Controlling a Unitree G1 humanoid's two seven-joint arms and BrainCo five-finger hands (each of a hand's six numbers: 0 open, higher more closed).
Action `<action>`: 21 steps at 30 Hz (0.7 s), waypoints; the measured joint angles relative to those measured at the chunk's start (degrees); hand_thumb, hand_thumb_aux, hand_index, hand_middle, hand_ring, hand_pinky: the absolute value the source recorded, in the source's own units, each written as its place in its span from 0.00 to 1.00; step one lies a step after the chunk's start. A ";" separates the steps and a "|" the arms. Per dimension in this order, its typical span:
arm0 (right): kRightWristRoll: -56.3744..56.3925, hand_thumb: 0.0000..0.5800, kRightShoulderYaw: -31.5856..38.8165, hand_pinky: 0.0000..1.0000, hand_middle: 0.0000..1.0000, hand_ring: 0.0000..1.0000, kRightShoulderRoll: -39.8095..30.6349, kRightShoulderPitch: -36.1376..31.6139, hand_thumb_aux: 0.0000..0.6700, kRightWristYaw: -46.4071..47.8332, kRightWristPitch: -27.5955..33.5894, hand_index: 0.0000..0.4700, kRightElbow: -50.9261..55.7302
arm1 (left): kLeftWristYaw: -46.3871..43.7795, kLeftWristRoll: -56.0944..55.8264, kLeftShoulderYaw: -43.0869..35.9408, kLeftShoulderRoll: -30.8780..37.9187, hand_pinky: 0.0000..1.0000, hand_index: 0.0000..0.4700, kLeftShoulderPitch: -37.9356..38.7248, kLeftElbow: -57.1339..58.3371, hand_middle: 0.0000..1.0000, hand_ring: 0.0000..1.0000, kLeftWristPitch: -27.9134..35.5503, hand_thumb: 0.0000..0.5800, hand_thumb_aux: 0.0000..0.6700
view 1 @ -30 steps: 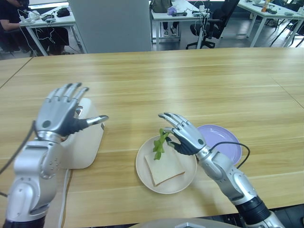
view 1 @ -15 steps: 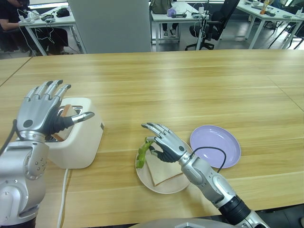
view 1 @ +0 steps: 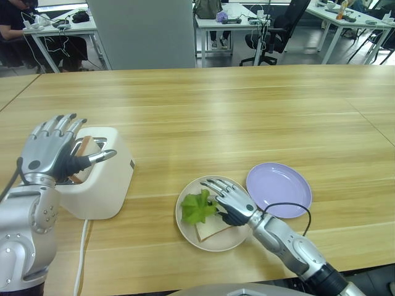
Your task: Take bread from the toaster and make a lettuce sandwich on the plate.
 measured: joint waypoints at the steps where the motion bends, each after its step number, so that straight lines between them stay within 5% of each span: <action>1: -0.08 1.00 -0.35 0.00 0.00 0.00 -0.44 -0.01 1.00 -0.06 0.00 0.98 -0.03 | -0.28 0.23 0.00 0.05 0.00 0.00 0.08 0.39 0.00 0.00 0.28 0.00 0.00; 9: -2.73 1.00 -1.54 0.00 0.00 0.00 -2.93 -0.07 1.00 -0.83 1.54 0.98 -0.85 | -2.64 4.90 0.02 1.77 0.00 0.00 1.23 4.96 0.00 0.00 5.99 0.00 0.00; 10: -3.29 0.87 -1.76 0.00 0.00 0.00 -2.96 -0.07 0.64 -0.90 2.02 0.62 -0.99 | -2.82 5.39 0.01 1.77 0.00 0.00 1.23 5.23 0.00 0.00 6.77 0.00 0.00; 11: -3.88 0.00 -1.93 0.00 0.00 0.00 -3.01 -0.07 0.00 -0.93 2.57 0.00 -1.10 | -2.99 5.64 0.01 1.77 0.00 0.00 1.21 5.44 0.00 0.00 7.52 0.00 0.00; 21: -4.64 0.00 -3.55 0.00 0.00 0.00 -4.12 1.58 0.00 -0.78 5.00 0.00 -3.85 | -3.19 8.70 -1.39 2.08 0.00 0.00 -2.07 8.75 0.00 0.00 12.08 0.00 0.00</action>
